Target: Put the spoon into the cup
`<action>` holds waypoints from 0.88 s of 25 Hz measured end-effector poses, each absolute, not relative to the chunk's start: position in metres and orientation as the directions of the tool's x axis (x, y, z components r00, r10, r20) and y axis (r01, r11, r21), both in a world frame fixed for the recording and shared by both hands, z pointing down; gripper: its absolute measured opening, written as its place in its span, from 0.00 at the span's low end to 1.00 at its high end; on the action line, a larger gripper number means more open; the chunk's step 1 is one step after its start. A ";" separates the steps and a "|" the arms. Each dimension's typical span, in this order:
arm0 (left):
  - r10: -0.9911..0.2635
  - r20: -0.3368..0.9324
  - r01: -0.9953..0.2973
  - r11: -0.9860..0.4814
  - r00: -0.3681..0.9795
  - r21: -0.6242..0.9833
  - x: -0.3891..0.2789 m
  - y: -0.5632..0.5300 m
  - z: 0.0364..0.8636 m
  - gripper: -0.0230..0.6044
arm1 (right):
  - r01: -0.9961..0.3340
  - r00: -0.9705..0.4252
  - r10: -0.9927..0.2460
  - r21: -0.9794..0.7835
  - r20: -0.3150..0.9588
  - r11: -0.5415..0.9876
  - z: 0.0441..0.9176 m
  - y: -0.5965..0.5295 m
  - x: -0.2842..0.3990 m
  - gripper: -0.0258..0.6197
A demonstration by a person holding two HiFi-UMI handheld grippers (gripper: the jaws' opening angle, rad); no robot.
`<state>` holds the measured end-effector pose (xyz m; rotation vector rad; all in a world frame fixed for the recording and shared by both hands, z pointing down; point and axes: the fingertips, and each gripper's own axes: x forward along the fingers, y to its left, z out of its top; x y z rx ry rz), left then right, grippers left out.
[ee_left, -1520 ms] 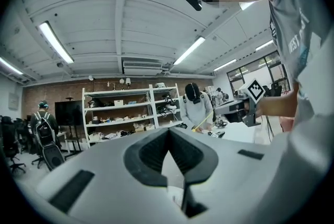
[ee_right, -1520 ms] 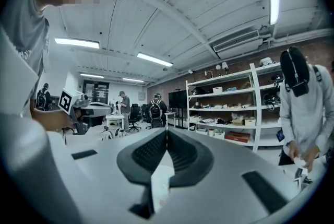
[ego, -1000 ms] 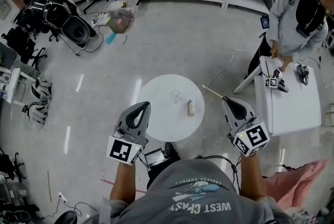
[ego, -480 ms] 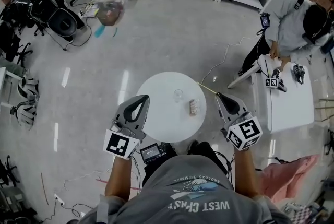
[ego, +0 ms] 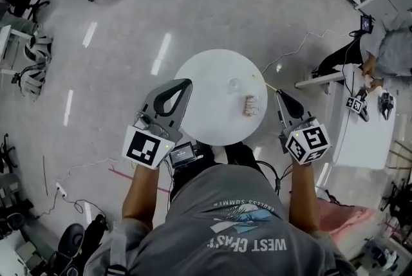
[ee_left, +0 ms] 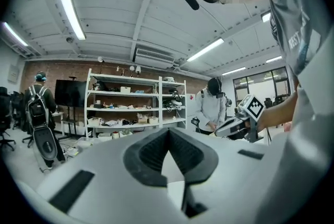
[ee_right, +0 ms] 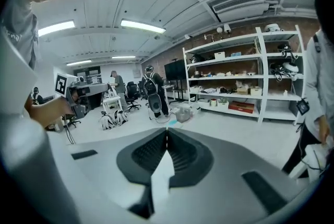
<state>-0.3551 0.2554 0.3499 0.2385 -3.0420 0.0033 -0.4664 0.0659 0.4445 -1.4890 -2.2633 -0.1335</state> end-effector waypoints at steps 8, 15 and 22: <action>-0.106 0.143 -0.103 0.994 -0.984 0.032 -0.365 0.276 0.372 0.04 | 0.917 -0.230 0.854 -0.191 0.467 0.351 0.488 0.100 -0.477 0.05; -0.087 0.184 -0.074 0.995 -0.979 0.072 -0.366 0.286 0.388 0.04 | 0.919 -0.168 0.838 -0.226 0.519 0.324 0.519 0.122 -0.473 0.05; -0.072 0.233 -0.050 0.994 -0.970 0.096 -0.369 0.295 0.407 0.04 | 0.918 -0.116 0.813 -0.250 0.571 0.307 0.555 0.133 -0.471 0.05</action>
